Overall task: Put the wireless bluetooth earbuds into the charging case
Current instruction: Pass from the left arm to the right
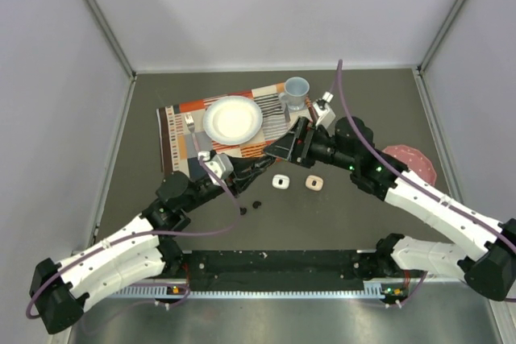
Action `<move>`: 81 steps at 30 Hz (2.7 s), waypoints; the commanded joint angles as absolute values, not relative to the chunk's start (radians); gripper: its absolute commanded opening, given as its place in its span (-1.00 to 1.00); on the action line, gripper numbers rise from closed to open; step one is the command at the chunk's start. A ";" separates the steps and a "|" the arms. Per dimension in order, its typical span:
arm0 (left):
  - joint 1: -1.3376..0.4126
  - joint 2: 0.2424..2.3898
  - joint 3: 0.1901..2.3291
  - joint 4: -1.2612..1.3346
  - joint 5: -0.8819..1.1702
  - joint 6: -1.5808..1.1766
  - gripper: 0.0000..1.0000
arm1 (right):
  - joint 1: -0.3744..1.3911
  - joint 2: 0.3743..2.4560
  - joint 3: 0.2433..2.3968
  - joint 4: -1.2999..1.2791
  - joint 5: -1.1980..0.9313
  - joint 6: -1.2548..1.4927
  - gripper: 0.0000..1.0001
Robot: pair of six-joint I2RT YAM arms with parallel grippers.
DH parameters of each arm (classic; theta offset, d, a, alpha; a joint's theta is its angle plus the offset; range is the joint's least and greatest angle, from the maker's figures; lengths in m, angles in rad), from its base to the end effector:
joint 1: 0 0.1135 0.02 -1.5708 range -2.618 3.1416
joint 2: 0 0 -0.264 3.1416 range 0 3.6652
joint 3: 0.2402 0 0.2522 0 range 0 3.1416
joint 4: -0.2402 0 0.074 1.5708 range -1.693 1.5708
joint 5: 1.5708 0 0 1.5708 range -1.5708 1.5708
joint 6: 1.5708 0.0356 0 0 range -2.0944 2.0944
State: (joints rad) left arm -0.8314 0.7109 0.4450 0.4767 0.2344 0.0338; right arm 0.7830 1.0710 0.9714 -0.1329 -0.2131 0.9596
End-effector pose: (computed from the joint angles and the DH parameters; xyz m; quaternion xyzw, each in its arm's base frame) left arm 0.1140 -0.1373 0.3020 0.3444 0.5288 -0.3676 0.6831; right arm 0.1712 0.1810 0.3555 0.0031 0.7827 0.5257 0.3333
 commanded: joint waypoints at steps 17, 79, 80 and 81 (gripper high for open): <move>-0.822 0.675 0.422 0.488 0.282 0.046 -1.00 | 0.781 1.074 0.790 0.143 -0.426 1.223 0.19; -0.824 0.664 0.414 0.495 0.279 0.011 -0.77 | 0.782 1.109 0.716 0.397 -0.385 1.335 -0.90; -0.824 0.658 0.405 0.503 0.266 0.002 -0.70 | 0.781 1.108 0.715 0.403 -0.384 1.339 -0.91; -0.824 0.655 0.397 0.514 0.258 0.002 -0.61 | 0.781 1.106 0.710 0.413 -0.383 1.348 -0.92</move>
